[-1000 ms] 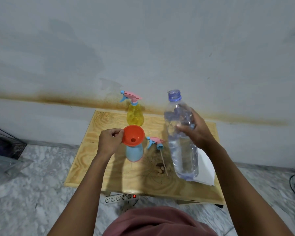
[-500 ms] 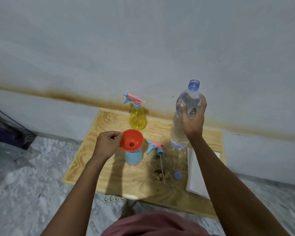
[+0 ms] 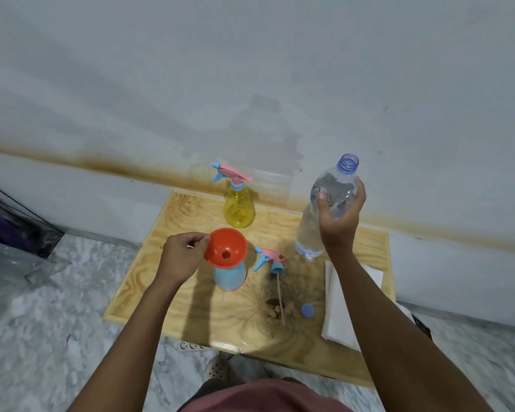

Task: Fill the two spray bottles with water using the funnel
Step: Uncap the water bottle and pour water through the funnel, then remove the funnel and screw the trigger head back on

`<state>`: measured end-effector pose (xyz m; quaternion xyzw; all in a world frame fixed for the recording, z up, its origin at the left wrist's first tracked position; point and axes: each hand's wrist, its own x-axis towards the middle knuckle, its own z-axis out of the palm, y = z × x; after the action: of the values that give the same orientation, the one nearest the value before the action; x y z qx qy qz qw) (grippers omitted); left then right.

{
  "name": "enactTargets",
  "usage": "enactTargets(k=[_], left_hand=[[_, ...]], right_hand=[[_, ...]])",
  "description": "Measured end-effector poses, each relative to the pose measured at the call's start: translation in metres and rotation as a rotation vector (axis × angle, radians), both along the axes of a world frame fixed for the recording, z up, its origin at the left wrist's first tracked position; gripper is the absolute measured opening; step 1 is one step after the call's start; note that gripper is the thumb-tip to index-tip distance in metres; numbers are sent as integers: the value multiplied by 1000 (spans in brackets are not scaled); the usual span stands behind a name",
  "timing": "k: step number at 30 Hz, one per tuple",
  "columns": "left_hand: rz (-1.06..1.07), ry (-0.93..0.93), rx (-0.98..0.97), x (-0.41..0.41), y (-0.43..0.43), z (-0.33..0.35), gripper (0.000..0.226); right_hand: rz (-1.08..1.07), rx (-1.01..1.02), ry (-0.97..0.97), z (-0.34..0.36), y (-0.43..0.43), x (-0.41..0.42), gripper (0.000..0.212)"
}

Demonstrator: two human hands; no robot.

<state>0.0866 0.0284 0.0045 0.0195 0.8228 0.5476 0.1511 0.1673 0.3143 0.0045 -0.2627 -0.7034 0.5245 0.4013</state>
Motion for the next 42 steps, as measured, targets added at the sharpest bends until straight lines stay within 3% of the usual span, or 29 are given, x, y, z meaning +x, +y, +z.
enactTargets(k=[8, 11, 13, 15, 17, 20, 26, 29, 36, 42], left_hand=[[-1, -20, 46, 3, -4, -4, 20], [-1, -17, 55, 3, -5, -3, 20], [-5, -21, 61, 4, -6, -3, 19], [-13, -20, 68, 4, -7, -3, 19], [-21, -11, 68, 4, -7, -1, 21], [-50, -8, 69, 2, -8, -2, 23], [-65, 3, 141, 0, -14, -8, 13], [-43, -29, 160, -4, -20, -16, 23], [-460, -32, 37, 4, -12, -48, 43], [-429, 9, -84, 10, 3, -51, 51]], right_hand=[[-23, -1, -114, 3, -4, 10, 89], [-241, 51, -106, 3, -27, 15, 97], [-376, 100, -102, 0, -58, 23, 83], [-244, 61, -183, -3, -92, 29, 62], [84, -49, -380, -6, -116, 26, 44], [354, -176, -599, -3, -134, 14, 40], [311, -97, -662, 3, -144, 2, 20], [235, -95, -607, 5, -142, 3, 17], [272, -56, -585, 5, -137, 8, 16], [280, -29, -595, 6, -138, 10, 15]])
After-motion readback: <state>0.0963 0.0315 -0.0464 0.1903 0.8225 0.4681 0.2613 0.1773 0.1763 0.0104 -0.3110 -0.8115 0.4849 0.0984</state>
